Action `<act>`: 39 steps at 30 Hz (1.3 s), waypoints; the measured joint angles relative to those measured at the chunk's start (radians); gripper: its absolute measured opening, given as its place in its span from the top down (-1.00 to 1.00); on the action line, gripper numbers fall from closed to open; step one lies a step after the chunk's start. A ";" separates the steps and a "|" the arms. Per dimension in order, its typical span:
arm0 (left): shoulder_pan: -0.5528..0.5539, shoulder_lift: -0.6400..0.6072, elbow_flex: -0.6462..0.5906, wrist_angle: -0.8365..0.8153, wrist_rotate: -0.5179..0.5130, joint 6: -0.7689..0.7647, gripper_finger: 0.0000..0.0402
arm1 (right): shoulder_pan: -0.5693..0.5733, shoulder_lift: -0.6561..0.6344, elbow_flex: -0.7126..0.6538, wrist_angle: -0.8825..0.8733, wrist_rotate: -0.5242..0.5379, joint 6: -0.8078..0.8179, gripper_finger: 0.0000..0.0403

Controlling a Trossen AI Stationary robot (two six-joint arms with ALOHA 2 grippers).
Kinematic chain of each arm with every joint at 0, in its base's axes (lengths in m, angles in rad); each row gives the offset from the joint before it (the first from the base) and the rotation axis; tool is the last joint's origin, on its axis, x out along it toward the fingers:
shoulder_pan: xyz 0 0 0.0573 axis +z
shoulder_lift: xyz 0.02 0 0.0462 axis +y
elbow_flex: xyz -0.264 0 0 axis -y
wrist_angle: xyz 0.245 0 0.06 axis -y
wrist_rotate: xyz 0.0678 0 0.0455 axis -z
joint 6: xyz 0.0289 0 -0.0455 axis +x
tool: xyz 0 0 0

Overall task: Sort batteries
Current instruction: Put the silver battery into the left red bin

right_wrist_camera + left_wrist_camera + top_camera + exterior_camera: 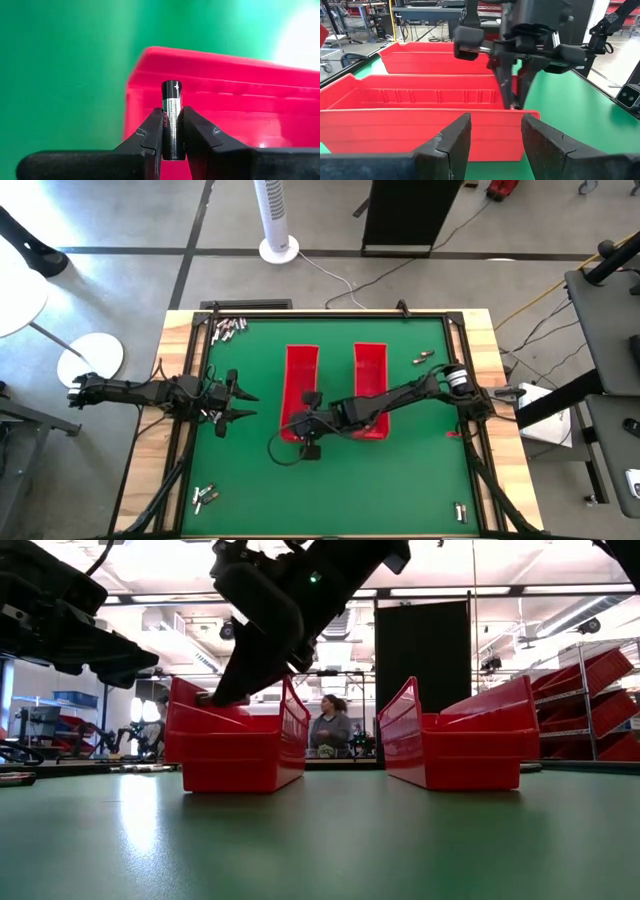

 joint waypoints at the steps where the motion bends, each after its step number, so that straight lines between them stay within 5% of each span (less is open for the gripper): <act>1: 0.000 0.000 0.000 0.000 0.000 0.000 0.23 | -0.007 0.000 0.014 -0.022 0.000 -0.001 0.76; 11: 0.000 0.000 0.000 0.000 0.000 0.000 0.23 | -0.035 0.000 0.222 -0.342 -0.009 -0.002 0.76; 17: 0.000 0.000 0.000 0.000 0.000 0.000 0.23 | 0.022 0.000 0.257 -0.357 0.002 -0.028 0.76; 29: 0.000 0.000 0.000 0.000 0.000 0.000 0.23 | 0.152 0.009 0.130 -0.147 0.329 -0.051 0.76; 39: 0.000 0.002 0.000 0.000 0.000 0.000 0.23 | 0.175 0.170 0.163 -0.088 0.544 -0.097 0.76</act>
